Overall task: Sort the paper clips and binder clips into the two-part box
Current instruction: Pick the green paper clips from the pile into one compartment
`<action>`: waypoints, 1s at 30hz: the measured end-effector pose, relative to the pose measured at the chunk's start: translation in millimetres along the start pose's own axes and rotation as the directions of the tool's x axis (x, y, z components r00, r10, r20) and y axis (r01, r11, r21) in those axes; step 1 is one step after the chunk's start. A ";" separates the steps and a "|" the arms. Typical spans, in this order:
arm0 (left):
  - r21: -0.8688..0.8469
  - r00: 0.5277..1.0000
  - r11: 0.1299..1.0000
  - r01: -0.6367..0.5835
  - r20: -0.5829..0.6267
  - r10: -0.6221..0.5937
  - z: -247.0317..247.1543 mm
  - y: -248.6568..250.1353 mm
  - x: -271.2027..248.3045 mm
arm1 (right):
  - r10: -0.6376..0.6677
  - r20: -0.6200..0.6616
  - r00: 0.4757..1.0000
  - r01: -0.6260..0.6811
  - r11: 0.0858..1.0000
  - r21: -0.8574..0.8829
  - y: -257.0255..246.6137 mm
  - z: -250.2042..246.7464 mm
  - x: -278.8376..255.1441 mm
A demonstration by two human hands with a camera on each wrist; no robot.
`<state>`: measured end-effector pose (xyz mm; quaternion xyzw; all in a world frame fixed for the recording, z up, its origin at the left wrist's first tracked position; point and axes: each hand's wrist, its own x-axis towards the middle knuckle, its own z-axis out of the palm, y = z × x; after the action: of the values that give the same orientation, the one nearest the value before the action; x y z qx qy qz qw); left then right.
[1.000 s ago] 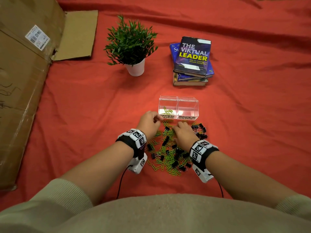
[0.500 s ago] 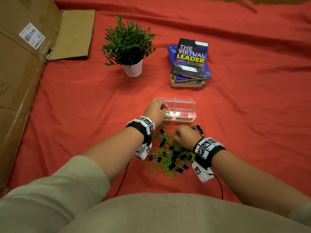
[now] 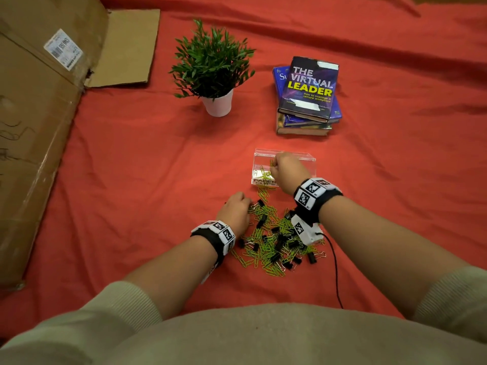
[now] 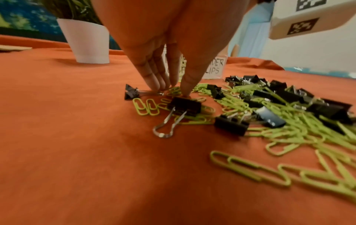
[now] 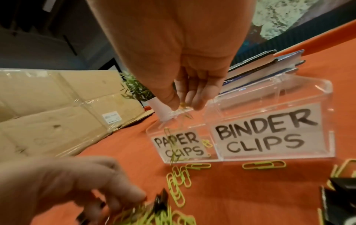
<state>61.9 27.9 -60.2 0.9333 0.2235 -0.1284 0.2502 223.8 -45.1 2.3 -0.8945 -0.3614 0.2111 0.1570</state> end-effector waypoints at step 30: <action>0.148 0.995 0.985 -0.092 0.058 0.084 -6.7 1.6 0.8 | 0.341 0.073 0.937 -0.255 0.528 0.810 -5.4 26.7 -26.3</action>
<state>64.3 30.4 -54.2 0.9548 0.1650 -0.1578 0.1903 190.4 -56.7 -11.4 -0.7810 -0.0594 0.3334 0.5248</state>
